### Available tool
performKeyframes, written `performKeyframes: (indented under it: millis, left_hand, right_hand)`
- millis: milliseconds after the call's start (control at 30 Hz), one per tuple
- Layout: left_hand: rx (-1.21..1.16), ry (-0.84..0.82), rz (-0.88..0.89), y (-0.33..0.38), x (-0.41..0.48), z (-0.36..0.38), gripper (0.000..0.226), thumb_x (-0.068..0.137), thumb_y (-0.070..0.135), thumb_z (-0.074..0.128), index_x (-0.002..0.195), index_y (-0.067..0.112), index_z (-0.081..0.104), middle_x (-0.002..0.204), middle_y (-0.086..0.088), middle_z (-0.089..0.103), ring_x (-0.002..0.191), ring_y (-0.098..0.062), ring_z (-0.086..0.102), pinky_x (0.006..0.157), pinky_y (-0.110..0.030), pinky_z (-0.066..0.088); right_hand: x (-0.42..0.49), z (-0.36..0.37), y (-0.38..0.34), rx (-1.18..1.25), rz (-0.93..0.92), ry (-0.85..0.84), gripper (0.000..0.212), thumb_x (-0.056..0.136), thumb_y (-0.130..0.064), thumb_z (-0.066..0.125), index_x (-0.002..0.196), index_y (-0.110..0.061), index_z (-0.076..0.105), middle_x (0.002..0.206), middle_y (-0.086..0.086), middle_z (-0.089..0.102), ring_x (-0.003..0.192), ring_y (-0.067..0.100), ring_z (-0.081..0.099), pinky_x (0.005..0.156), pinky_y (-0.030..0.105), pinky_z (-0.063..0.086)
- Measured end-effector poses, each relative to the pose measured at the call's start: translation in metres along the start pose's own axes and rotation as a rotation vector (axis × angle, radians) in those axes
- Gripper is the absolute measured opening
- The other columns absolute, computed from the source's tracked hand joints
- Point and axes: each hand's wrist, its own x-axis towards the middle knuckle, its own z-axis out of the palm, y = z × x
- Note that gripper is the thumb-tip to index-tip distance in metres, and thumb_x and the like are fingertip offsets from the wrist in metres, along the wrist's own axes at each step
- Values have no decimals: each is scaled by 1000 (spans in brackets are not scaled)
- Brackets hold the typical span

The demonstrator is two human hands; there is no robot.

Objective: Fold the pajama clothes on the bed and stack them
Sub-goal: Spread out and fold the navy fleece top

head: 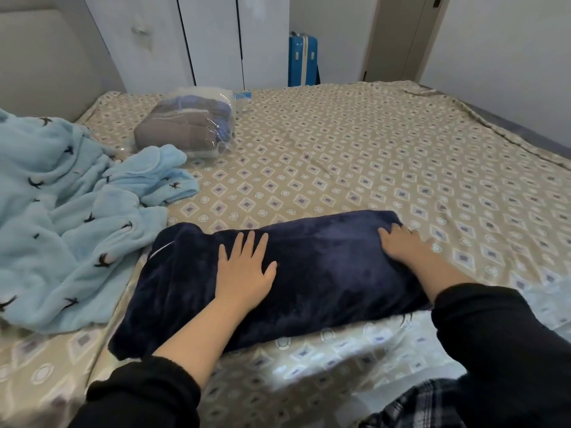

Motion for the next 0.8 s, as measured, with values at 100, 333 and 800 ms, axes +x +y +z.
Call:
performKeyframes:
  millis: [100, 333, 800]
  left_hand:
    - [-12, 8, 0, -1, -1, 0, 63, 98, 53, 19, 154, 30, 1, 163, 1, 2, 149, -19, -4, 118, -48, -2]
    - [-127, 57, 99, -10, -28, -16, 51, 103, 33, 27, 153, 22, 22, 161, 3, 15, 148, -13, 3, 120, -37, -1]
    - [-744, 272, -641, -130, -76, -58, 28, 88, 25, 58, 113, 18, 67, 106, -2, 69, 102, -23, 62, 82, -29, 44]
  right_hand:
    - [-31, 13, -44, -15, -299, 258, 59, 99, -44, 27, 149, -13, 25, 157, 12, 21, 145, 30, 16, 112, 60, 13]
    - [-84, 49, -80, -122, -389, 42, 57, 102, -39, 20, 154, -24, 7, 162, -1, 0, 148, 17, -1, 117, 53, 0]
    - [-97, 95, -135, -148, -636, 177, 64, 97, -48, 18, 154, -25, 1, 162, 0, 0, 149, 17, -1, 118, 48, 2]
